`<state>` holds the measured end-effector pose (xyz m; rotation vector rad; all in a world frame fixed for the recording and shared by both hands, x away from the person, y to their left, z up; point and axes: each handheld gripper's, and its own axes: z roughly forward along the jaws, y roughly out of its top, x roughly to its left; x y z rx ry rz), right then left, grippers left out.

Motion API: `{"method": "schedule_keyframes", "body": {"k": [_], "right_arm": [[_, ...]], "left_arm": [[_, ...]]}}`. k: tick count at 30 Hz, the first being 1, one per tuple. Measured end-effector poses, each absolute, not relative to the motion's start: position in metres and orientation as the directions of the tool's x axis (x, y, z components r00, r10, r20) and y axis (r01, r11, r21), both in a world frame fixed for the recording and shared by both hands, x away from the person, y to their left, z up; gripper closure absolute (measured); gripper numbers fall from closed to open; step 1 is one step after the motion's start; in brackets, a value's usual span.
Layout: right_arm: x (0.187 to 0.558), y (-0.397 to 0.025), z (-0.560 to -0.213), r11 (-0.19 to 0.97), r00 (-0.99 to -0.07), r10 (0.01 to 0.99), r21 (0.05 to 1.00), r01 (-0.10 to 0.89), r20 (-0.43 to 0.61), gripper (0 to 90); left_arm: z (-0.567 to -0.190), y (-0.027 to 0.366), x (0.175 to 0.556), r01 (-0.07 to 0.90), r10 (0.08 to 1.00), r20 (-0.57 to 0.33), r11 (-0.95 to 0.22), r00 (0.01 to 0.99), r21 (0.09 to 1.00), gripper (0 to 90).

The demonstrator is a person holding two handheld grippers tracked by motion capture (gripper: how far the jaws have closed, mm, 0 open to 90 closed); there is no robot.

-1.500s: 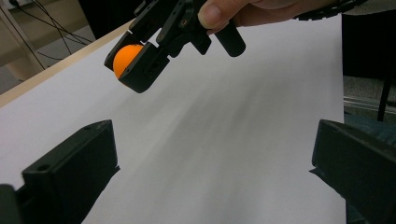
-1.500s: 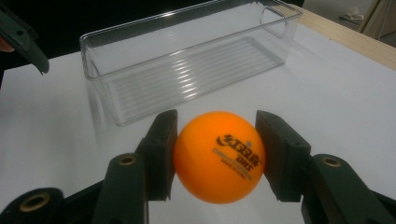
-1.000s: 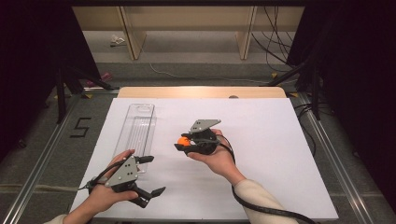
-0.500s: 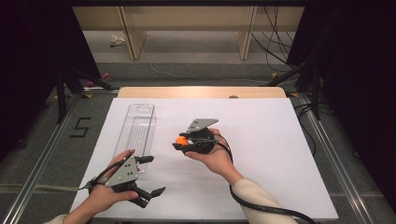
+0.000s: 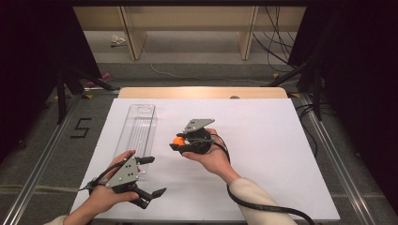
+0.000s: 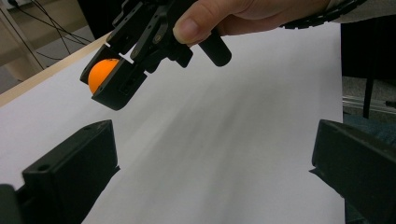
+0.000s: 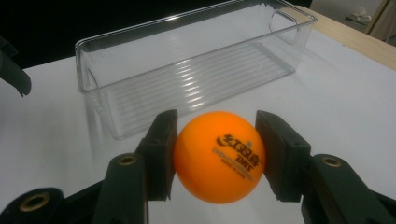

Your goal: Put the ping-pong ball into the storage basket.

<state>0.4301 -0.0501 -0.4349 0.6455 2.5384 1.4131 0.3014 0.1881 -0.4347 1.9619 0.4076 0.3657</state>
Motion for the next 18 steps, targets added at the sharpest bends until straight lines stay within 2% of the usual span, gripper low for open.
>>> {"method": "schedule_keyframes", "body": {"k": [18], "right_arm": [[0.4341,-0.0415,-0.4344,0.458,-0.893,0.445,0.842,0.286,0.062,51.5]], "left_arm": [[-0.4346,0.1885,0.3013,0.119,0.438,0.071,-0.393,0.896,0.912,0.0]]}}
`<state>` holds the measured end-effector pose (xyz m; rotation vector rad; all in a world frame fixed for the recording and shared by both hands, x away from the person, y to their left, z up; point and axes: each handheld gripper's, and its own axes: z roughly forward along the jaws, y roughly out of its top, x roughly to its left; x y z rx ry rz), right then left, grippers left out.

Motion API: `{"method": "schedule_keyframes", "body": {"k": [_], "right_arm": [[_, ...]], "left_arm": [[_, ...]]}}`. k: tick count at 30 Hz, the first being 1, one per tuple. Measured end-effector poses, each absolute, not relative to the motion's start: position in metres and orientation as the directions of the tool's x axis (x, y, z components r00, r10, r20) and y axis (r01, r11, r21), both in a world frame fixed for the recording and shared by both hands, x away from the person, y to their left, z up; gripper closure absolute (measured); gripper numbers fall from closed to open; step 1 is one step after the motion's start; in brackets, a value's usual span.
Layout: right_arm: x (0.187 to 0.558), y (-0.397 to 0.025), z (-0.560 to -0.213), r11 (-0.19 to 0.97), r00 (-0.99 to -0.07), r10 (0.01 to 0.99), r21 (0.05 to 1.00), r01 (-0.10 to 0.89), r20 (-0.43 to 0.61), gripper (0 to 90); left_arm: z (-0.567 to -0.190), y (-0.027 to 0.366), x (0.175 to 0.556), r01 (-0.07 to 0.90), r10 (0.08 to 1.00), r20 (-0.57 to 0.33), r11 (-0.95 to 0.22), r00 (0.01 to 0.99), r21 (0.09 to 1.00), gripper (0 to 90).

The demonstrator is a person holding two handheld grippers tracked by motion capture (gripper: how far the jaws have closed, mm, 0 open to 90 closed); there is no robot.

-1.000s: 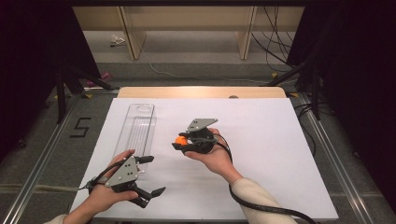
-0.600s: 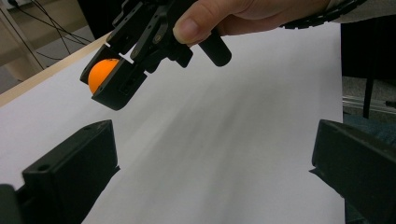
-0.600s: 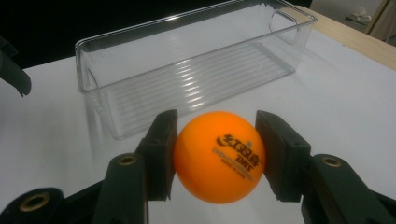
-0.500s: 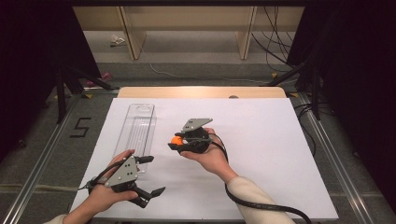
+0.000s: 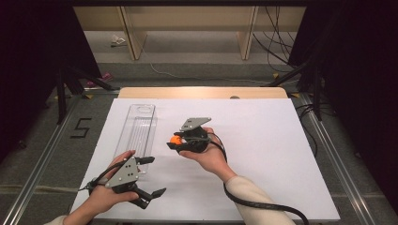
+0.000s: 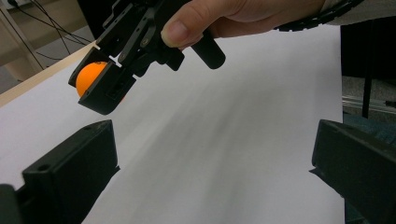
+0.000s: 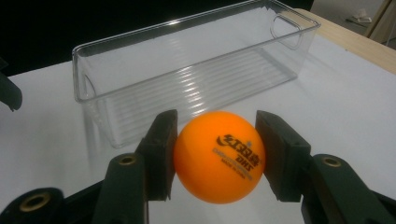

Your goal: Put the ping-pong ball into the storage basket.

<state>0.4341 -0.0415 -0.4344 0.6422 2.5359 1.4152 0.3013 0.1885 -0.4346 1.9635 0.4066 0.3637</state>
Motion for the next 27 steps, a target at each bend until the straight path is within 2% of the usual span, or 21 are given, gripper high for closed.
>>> {"method": "schedule_keyframes", "body": {"k": [27], "right_arm": [[0.4409,-0.0353,-0.4306,0.446,-0.889,0.453,0.847,0.289,0.065,51.5]], "left_arm": [[-0.4349,0.1884,0.3011,0.118,0.438,0.073,-0.395,0.896,0.911,0.0]]}}
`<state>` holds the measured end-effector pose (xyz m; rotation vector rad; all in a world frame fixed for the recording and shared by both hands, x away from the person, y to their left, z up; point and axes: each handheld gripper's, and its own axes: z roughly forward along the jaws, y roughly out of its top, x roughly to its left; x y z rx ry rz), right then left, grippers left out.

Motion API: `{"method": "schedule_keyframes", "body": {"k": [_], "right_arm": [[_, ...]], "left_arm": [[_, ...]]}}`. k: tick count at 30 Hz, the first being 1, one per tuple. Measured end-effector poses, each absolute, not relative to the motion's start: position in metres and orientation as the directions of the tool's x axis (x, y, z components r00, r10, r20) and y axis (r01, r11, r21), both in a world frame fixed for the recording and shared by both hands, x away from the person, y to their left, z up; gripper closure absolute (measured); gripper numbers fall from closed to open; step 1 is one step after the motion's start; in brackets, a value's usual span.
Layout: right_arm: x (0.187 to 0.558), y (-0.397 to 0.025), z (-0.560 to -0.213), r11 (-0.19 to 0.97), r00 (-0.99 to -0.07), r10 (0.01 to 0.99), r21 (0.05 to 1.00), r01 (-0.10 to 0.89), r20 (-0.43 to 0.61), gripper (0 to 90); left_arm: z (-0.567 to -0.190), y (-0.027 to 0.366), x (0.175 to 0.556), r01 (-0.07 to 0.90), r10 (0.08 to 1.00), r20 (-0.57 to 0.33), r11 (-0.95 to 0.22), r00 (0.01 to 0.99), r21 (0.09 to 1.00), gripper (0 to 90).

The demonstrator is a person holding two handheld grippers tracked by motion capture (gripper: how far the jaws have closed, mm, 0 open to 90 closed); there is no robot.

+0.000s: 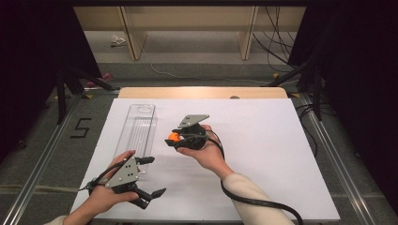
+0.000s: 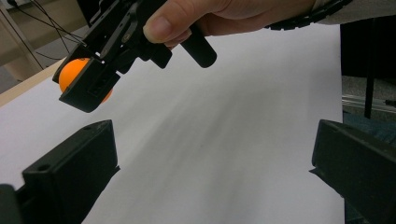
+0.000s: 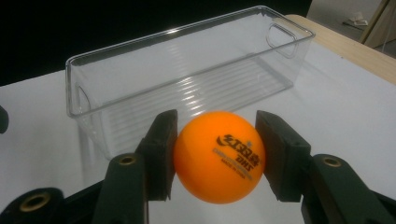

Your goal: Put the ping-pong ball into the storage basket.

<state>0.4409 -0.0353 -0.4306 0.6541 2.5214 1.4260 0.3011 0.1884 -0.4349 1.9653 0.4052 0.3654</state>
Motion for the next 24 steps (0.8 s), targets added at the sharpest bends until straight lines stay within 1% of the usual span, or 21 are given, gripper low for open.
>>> {"method": "schedule_keyframes", "body": {"k": [24], "right_arm": [[0.4481,-0.0272,-0.4256,0.436,-0.888,0.455,0.855,0.282,0.061,51.5]], "left_arm": [[-0.4352,0.1886,0.3009,0.118,0.436,0.073,-0.396,0.897,0.911,0.0]]}}
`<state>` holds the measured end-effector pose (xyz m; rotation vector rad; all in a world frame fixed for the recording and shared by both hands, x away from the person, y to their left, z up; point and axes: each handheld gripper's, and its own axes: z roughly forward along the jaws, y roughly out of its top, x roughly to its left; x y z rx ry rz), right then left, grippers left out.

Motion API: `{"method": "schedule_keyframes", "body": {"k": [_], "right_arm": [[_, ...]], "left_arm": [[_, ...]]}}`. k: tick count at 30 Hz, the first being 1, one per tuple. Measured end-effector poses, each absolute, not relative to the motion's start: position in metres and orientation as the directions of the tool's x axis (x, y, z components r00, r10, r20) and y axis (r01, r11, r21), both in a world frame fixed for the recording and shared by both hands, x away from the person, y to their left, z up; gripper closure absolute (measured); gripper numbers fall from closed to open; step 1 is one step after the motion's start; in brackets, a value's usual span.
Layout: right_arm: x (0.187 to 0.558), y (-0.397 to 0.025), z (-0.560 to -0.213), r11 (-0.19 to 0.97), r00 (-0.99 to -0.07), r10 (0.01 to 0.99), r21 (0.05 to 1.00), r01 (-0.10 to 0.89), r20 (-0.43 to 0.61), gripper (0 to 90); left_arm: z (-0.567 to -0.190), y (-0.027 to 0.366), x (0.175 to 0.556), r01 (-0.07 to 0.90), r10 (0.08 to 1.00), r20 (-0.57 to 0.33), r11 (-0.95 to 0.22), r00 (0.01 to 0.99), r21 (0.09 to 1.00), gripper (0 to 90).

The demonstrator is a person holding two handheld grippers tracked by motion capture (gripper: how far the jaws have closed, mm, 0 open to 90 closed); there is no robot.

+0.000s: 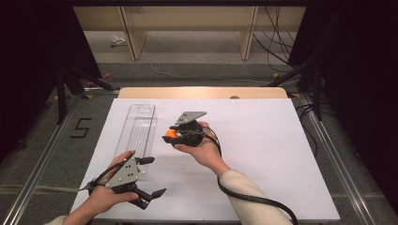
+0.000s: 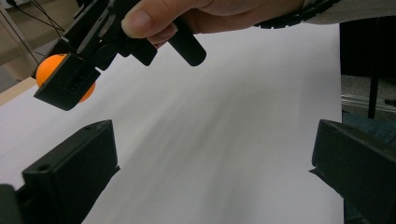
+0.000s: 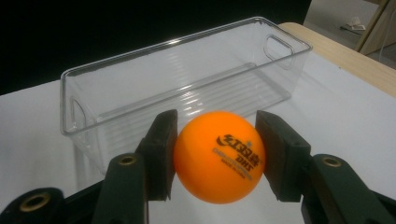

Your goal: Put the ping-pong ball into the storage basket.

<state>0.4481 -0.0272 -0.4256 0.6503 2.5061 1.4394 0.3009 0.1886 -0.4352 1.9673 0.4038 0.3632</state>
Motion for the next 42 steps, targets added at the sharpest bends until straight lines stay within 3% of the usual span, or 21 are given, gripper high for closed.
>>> {"method": "schedule_keyframes", "body": {"k": [42], "right_arm": [[0.463,0.004,-0.422,0.443,-0.893,0.447,0.854,0.274,0.054,51.5]], "left_arm": [[-0.435,0.188,0.3,0.118,0.43,0.071,-0.397,0.9,0.91,0.0]]}}
